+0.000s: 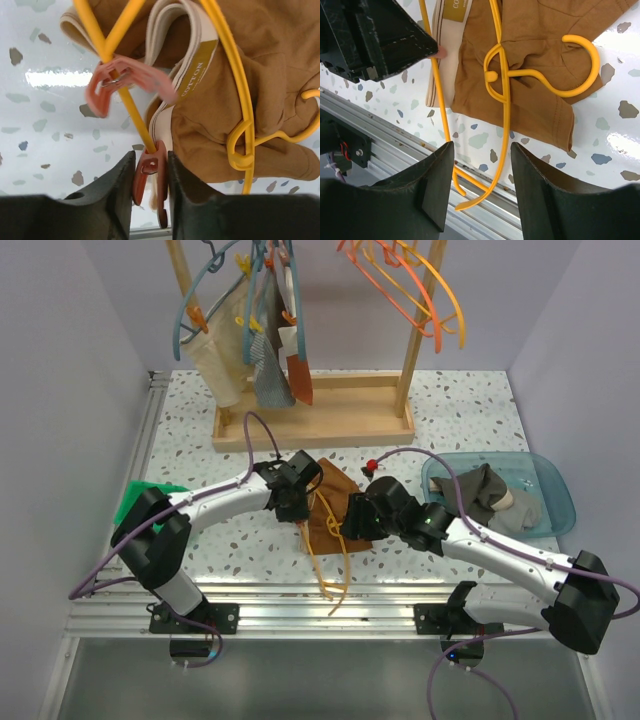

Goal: Remove the underwear clipped to the hanger

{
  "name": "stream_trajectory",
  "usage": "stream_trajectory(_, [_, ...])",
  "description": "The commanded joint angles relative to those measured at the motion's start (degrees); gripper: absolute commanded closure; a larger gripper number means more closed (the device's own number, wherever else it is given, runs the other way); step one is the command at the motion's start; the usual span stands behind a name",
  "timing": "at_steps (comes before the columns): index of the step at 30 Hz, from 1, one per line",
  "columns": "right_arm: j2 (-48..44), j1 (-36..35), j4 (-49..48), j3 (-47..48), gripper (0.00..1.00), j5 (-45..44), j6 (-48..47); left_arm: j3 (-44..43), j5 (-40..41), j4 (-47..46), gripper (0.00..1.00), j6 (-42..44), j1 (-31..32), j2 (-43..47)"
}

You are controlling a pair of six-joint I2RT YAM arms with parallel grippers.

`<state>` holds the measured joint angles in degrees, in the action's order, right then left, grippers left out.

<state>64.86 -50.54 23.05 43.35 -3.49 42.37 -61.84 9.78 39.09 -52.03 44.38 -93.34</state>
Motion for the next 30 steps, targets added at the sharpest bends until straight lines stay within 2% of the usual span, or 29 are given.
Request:
stream_trajectory(1, [-0.44,0.27,-0.99,-0.55,0.48,0.67,-0.88,0.23,1.03,-2.97,0.73,-0.53,0.09,0.61])
stream_trajectory(4, [-0.44,0.36,-0.55,-0.73,0.48,1.02,-1.06,-0.12,0.77,-2.71,1.00,-0.35,0.09,1.23])
stream_trajectory(10, [1.41,0.45,1.12,-0.11,0.50,0.85,-1.85,-1.17,-1.16,-1.91,1.00,-0.26,0.09,3.07])
stream_trajectory(16, [2.90,0.53,-0.37,0.42,0.51,1.73,-2.03,-1.88,-6.25,-2.88,1.00,-1.75,0.01,11.14])
stream_trajectory(19, [3.87,0.53,-1.07,0.68,0.51,2.43,-2.29,-1.35,-8.28,-2.45,1.00,-2.28,-0.17,12.39])
stream_trajectory(23, [3.61,0.80,-1.60,0.94,0.51,2.17,-2.38,0.84,-4.61,1.41,1.00,-3.60,-0.96,17.46])
stream_trajectory(26, [3.34,1.15,-1.43,0.94,0.51,2.43,-2.64,3.65,-0.83,5.53,1.00,-3.61,-5.61,24.22])
stream_trajectory(29, [3.17,1.33,-1.34,0.86,0.51,2.96,-2.91,4.97,3.92,11.33,1.00,-1.59,-13.60,31.62])
stream_trajectory(30, [2.99,1.41,-1.43,0.77,0.51,2.96,-2.99,5.07,4.89,12.31,1.00,-0.54,-17.97,33.55])
